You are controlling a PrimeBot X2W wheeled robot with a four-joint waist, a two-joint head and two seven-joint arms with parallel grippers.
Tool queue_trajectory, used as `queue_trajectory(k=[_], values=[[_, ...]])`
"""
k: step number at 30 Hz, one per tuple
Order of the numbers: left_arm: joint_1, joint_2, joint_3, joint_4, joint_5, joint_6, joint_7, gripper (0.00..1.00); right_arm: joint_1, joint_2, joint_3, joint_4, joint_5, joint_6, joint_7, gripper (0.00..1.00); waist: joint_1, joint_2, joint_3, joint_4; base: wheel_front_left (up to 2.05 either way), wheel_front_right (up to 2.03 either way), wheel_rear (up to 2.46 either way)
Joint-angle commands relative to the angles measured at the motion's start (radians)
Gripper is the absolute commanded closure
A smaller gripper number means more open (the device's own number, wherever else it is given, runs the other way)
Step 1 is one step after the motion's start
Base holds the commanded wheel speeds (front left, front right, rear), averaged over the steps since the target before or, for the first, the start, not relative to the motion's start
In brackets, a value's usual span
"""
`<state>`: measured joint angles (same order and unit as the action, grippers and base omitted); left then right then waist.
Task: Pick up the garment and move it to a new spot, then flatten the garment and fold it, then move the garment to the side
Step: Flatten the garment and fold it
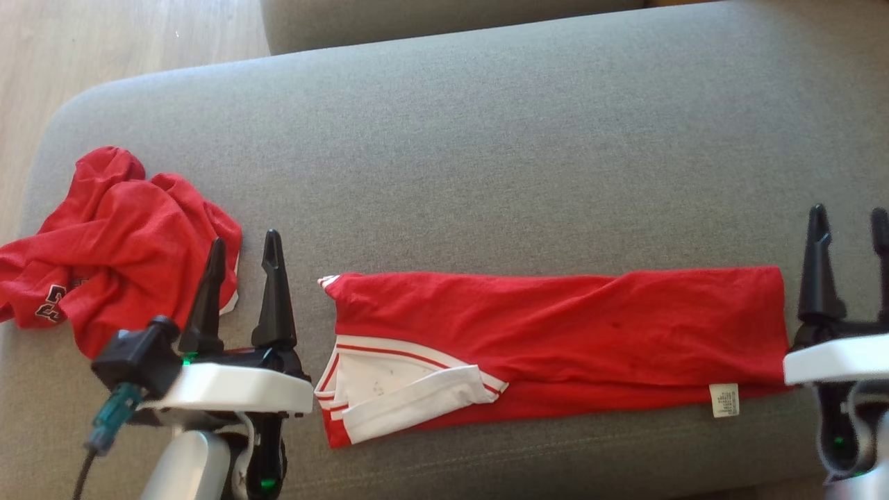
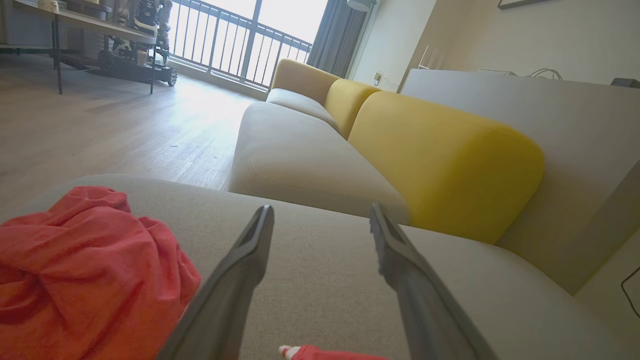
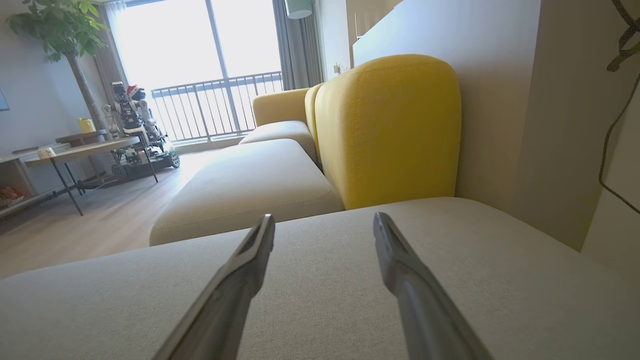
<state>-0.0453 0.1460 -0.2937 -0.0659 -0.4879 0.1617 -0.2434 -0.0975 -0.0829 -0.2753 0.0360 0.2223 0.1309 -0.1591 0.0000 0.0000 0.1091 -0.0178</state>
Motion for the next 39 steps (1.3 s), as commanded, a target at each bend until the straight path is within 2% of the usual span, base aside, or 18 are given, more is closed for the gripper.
queue_trajectory(k=[1,6,12,17,24,28,39], values=[[-0.044,-0.006,0.048,-0.014,0.020,0.005,-0.014,0.00,0.000,0.002,0.035,-0.034,0.020,0.000,-0.028,0.00,0.0000,0.0000,-0.006,0.000,0.00,0.00,0.00],[-0.034,-0.053,0.077,0.019,0.121,-0.016,-0.018,0.00,0.024,0.023,0.057,0.003,0.043,0.000,-0.067,0.00,0.0000,0.0000,-0.004,-0.005,0.00,0.00,0.00],[-0.016,-0.091,0.108,0.025,0.150,-0.042,-0.018,0.00,0.018,0.030,0.057,0.047,0.029,0.000,-0.086,0.00,0.0000,0.0000,0.002,-0.008,0.00,0.00,0.00],[-0.022,-0.095,0.095,0.034,0.165,-0.057,-0.018,0.00,0.014,0.032,-0.004,0.150,0.016,0.000,-0.084,0.00,0.0000,0.0000,0.007,-0.006,0.00,0.00,0.00],[-0.021,-0.096,0.085,0.033,0.167,-0.042,-0.018,0.00,-0.025,0.032,-0.037,0.353,0.107,0.000,-0.069,0.00,0.0000,0.0000,0.024,-0.009,0.00,0.00,0.00],[-0.023,-0.096,0.081,0.039,0.184,-0.049,-0.018,0.00,-0.058,0.033,-0.052,0.449,0.132,0.000,-0.065,0.00,0.0000,0.0000,0.036,-0.010,0.00,0.00,0.00],[-0.038,-0.096,0.088,0.031,0.208,-0.053,-0.018,0.00,-0.161,0.031,-0.052,0.605,0.116,0.000,-0.057,0.00,0.0000,0.0000,0.074,-0.013,0.00,0.00,0.00]])
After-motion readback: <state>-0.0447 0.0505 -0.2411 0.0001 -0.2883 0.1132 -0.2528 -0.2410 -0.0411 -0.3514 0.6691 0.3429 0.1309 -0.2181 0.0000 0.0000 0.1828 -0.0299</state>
